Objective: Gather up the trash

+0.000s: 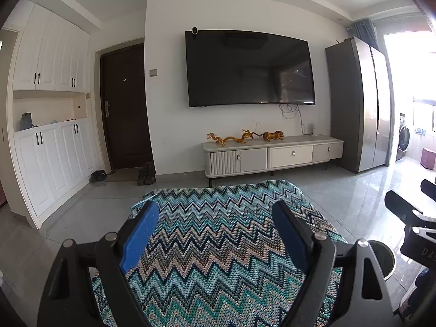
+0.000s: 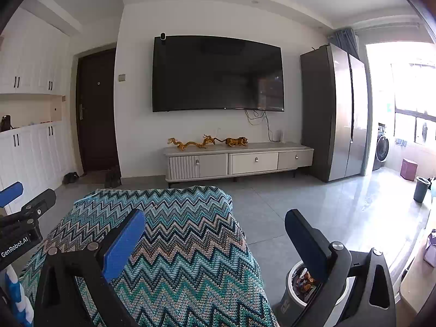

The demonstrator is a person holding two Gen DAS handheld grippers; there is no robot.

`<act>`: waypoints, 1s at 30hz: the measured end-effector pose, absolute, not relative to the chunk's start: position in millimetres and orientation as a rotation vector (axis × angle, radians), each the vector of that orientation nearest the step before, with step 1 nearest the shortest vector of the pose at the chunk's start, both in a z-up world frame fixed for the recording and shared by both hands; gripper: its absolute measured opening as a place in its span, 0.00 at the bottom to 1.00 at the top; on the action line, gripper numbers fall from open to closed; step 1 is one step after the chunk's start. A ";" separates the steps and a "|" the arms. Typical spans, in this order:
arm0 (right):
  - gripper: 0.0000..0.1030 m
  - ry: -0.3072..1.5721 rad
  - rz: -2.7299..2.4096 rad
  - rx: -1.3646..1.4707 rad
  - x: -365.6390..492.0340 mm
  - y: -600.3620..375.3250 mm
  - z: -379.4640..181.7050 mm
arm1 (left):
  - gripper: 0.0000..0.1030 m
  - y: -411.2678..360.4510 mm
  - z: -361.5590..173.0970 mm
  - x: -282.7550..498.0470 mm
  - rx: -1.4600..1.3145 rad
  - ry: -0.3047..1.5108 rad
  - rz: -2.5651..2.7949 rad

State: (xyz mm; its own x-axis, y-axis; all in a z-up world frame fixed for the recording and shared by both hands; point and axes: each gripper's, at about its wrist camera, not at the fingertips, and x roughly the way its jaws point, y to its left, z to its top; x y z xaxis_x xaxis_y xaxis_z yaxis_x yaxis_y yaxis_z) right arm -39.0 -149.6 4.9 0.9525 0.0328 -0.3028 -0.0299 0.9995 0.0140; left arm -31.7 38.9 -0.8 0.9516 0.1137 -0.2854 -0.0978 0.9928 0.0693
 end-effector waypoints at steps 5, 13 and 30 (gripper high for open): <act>1.00 0.314 0.030 0.013 -39.0 -151.1 3.3 | 0.82 36.6 -1.4 -30.6 0.055 0.298 0.103; 1.00 0.322 0.028 0.014 -37.5 -152.6 2.1 | 0.82 34.3 -2.2 -30.6 0.058 0.306 0.095; 1.00 0.329 -0.037 0.048 -41.6 -177.7 -3.8 | 0.82 19.5 -8.8 -28.7 0.078 0.337 0.058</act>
